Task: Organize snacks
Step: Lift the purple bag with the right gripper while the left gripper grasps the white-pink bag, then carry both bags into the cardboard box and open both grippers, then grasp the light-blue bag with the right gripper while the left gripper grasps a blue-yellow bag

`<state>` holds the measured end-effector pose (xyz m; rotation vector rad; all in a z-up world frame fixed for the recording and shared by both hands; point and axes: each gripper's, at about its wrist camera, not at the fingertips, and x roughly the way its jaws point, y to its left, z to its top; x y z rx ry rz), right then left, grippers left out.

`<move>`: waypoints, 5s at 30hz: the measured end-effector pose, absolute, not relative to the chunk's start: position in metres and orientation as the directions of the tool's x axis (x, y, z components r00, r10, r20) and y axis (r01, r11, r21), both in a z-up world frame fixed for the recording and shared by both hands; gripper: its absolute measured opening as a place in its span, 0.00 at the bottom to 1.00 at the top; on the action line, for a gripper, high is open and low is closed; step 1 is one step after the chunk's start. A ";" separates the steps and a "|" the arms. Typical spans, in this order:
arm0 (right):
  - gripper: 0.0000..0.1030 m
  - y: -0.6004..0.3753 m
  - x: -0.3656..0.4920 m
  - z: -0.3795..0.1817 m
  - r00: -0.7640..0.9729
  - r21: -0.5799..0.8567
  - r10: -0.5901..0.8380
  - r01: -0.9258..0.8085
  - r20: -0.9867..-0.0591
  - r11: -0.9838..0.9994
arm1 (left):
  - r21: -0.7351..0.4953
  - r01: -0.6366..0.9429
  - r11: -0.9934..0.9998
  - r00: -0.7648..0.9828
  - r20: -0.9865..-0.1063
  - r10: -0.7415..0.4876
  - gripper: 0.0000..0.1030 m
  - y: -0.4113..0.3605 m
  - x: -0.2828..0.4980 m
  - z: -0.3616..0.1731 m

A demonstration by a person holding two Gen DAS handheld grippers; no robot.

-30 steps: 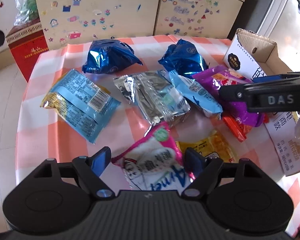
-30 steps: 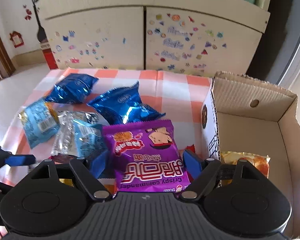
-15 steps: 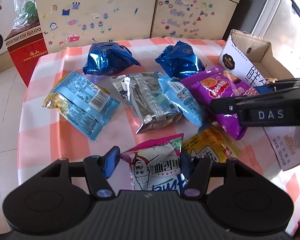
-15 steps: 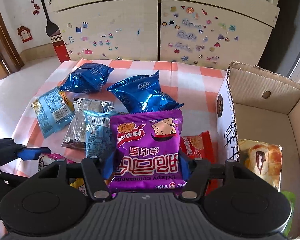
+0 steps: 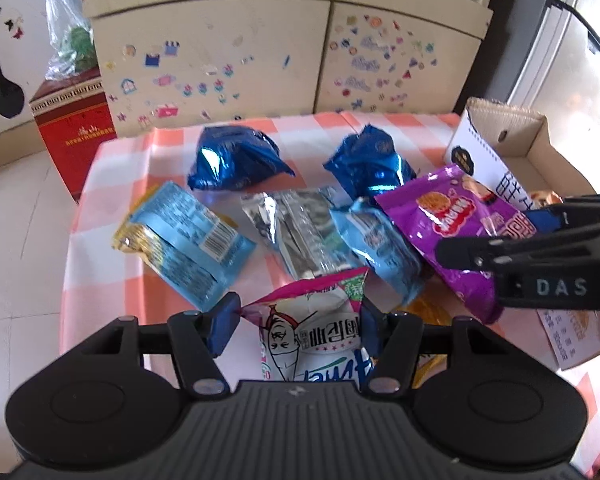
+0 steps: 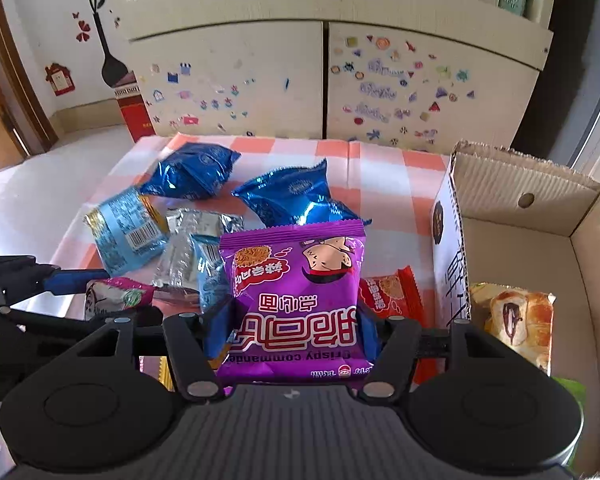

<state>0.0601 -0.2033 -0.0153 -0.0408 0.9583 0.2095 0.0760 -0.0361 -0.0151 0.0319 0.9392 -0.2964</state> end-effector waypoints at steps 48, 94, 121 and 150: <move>0.66 -0.271 0.025 0.051 0.720 0.107 0.111 -0.051 -0.685 0.993 | -0.143 0.343 0.928 0.668 -0.657 -0.348 0.58 -0.097 0.066 0.046; 0.80 -0.364 0.004 0.066 0.752 0.215 -0.072 0.277 -0.655 0.937 | -0.237 0.551 0.800 0.499 -0.675 -0.544 0.82 -0.219 0.047 0.049; 0.81 -0.274 0.044 0.042 0.694 0.174 0.132 -0.011 -0.707 0.985 | -0.165 0.212 0.963 0.616 -0.743 -0.263 0.84 -0.034 0.105 0.020; 0.73 -0.185 0.099 -0.050 0.485 0.221 0.299 -0.213 -0.822 0.952 | -0.141 -0.044 0.989 0.473 -0.875 -0.103 0.84 0.018 0.165 -0.068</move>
